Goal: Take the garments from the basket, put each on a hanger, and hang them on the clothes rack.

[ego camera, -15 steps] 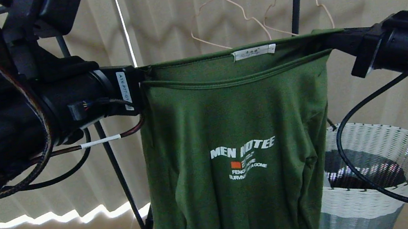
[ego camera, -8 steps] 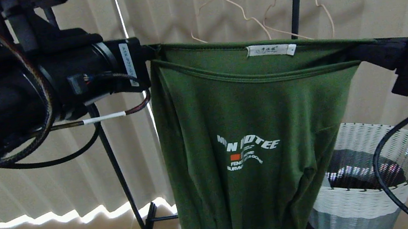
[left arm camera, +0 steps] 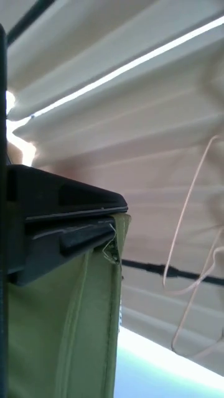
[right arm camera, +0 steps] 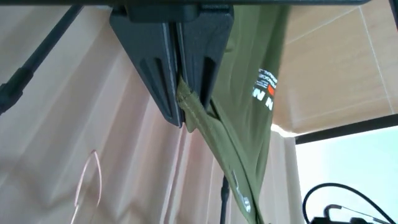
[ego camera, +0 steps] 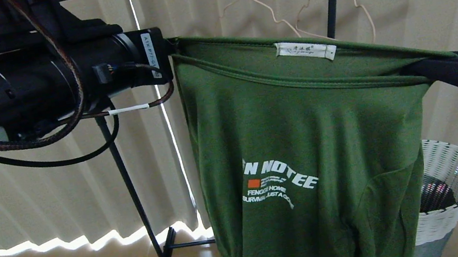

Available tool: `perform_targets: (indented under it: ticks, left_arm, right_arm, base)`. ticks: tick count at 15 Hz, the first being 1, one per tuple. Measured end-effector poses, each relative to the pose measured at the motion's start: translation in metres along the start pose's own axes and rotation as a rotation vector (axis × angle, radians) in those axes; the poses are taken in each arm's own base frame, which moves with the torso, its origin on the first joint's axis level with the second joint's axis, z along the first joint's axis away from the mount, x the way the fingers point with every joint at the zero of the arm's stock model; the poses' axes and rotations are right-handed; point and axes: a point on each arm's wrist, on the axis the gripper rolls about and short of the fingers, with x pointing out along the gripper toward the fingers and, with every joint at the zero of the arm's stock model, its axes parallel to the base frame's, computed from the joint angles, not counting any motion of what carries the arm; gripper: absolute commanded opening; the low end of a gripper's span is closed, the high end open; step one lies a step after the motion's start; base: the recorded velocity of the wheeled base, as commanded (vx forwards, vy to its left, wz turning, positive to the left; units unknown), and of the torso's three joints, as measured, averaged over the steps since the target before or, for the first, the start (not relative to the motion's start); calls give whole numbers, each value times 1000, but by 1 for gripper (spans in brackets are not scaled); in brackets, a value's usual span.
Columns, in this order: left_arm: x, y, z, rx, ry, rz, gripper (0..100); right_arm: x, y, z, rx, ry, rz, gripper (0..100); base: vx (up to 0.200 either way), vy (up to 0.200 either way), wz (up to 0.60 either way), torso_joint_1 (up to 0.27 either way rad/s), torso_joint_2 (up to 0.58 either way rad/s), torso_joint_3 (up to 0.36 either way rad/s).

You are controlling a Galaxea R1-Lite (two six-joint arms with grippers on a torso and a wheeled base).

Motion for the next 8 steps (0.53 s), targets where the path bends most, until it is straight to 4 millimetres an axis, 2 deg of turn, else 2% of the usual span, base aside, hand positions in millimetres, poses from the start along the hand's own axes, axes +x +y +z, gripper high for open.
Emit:
perform_targets:
  ticks: [4, 8]
  left_arm:
    - [-5, 4, -2, 3, 15, 9, 0]
    - [-35, 6, -2, 17, 34, -25, 0]
  right_arm:
    - [11, -9, 3, -2, 0, -60, 0]
    - [44, -28, 19, -14, -32, -137, 0]
  base:
    - [0, 0, 0, 0, 0, 0]
    - [0, 0, 0, 0, 0, 0]
